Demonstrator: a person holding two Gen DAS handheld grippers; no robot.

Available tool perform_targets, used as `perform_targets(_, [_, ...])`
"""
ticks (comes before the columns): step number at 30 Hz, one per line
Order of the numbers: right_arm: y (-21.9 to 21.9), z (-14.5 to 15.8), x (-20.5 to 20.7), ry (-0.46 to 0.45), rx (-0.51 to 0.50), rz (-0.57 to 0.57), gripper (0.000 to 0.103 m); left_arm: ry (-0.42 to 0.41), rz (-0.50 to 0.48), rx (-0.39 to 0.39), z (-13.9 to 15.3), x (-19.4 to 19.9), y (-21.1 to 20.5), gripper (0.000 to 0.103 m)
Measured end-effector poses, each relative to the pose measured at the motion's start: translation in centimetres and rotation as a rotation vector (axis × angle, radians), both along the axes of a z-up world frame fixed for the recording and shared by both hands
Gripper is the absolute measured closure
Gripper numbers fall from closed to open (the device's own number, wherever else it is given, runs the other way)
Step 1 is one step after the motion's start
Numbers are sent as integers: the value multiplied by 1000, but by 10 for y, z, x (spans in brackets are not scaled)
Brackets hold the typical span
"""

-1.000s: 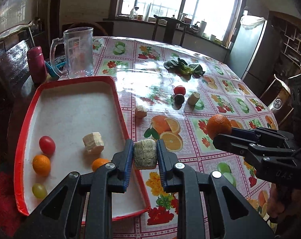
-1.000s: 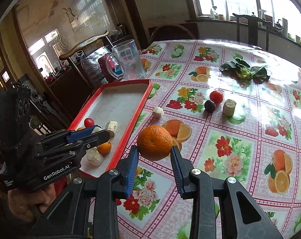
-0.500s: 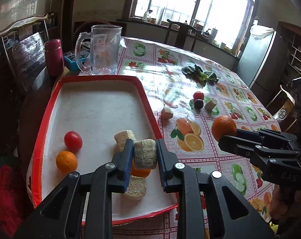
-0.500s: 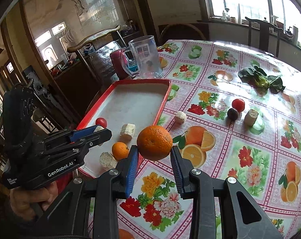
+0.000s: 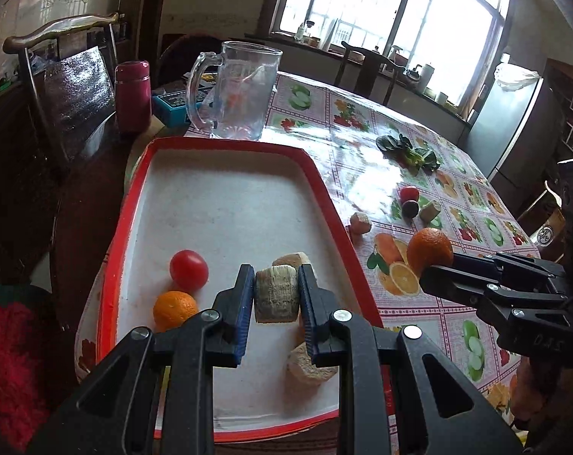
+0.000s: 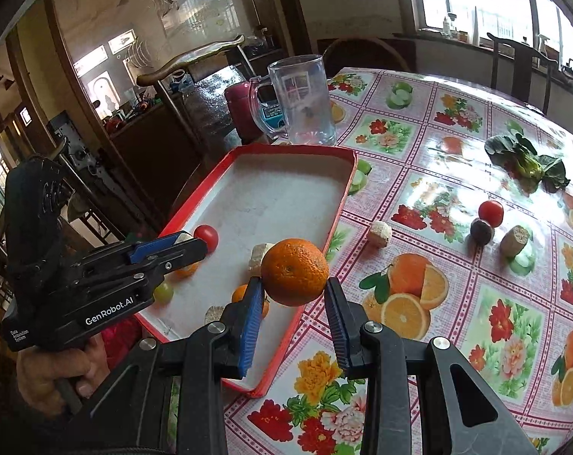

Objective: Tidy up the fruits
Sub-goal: 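Carry tan cylinder in left tool while right tool carries orange over tray, then open left tool to drop cylinder in tray while right tool releases orange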

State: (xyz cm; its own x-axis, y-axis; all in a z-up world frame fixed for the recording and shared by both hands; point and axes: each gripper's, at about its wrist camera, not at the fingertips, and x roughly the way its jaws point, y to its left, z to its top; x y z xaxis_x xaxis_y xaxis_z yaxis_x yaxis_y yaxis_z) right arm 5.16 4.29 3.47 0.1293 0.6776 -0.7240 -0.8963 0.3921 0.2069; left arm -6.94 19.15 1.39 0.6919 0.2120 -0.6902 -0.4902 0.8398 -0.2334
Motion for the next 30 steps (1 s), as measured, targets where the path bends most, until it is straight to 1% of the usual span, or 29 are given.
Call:
perform_targets(8, [36, -4, 4, 3, -5, 24, 70, 4, 39, 1, 4, -1, 35, 82])
perform_targets(14, [63, -14, 10, 9, -29, 30, 70, 37, 66, 8, -1, 6, 59, 82])
perform_targets(17, [73, -21, 14, 26, -42, 36, 70, 54, 69, 13, -4, 12, 67, 82])
perform_targets(22, [85, -33, 22, 42, -59, 32, 70, 70, 73, -1, -10, 20, 76, 82])
perform_targets(30, [97, -40, 30, 52, -73, 36, 70, 101, 84, -27, -22, 33, 87, 82])
